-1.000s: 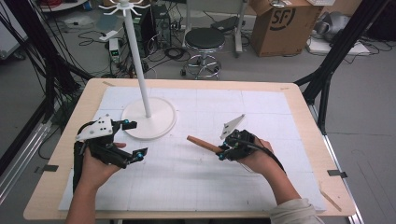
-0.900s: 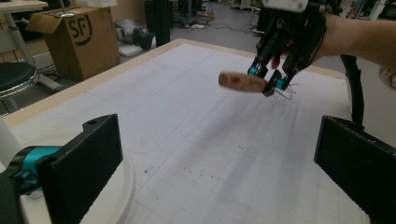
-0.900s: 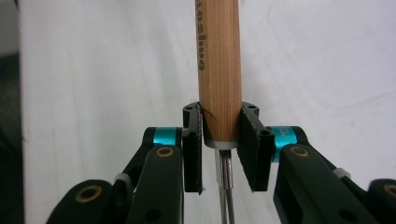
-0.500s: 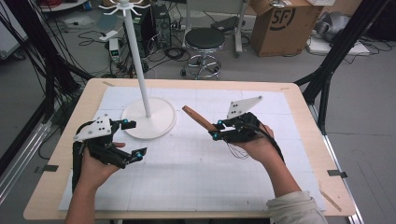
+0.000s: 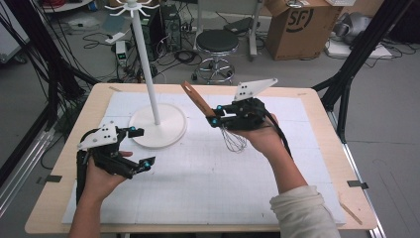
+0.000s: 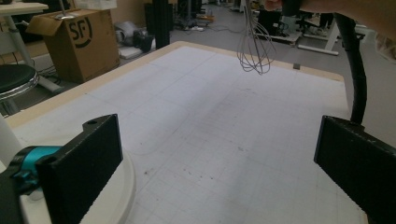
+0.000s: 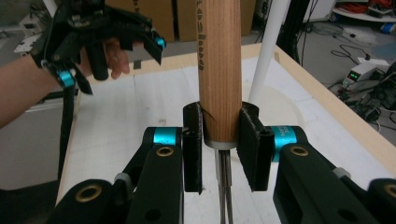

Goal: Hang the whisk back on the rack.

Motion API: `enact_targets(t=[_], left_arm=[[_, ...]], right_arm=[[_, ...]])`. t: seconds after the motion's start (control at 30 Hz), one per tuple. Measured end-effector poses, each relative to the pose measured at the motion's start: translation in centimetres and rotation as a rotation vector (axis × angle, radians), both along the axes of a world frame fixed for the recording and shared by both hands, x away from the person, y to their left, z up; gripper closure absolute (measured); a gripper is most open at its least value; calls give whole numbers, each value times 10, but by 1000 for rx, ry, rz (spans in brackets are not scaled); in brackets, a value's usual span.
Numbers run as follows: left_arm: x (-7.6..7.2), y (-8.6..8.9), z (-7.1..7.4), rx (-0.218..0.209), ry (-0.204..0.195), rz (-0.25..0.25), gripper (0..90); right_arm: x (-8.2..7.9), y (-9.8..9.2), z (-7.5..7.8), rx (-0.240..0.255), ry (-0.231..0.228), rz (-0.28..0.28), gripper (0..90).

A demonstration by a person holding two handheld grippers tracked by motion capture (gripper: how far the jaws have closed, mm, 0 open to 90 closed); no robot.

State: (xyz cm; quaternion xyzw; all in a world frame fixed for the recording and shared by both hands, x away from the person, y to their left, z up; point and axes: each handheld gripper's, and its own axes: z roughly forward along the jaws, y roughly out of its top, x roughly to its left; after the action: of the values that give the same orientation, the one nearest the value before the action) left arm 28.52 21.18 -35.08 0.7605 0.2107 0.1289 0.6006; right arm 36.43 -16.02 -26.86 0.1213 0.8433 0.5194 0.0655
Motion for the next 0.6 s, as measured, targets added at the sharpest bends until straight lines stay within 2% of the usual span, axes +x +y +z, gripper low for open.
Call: enact_targets(t=[0.17,0.33,0.57,0.6], left_arm=[[0,0,0,-4,1,-1,16],[0,1,0,-3,-1,0,16],[0,1,0,-2,-3,1,17],[-1,0,0,1,-3,4,17]], right_arm=[[10,11,15,19,-3,17,732],[19,23,34,-1,-20,42,732],[36,35,53,21,-21,57,732],[38,36,55,9,-26,58,732]])
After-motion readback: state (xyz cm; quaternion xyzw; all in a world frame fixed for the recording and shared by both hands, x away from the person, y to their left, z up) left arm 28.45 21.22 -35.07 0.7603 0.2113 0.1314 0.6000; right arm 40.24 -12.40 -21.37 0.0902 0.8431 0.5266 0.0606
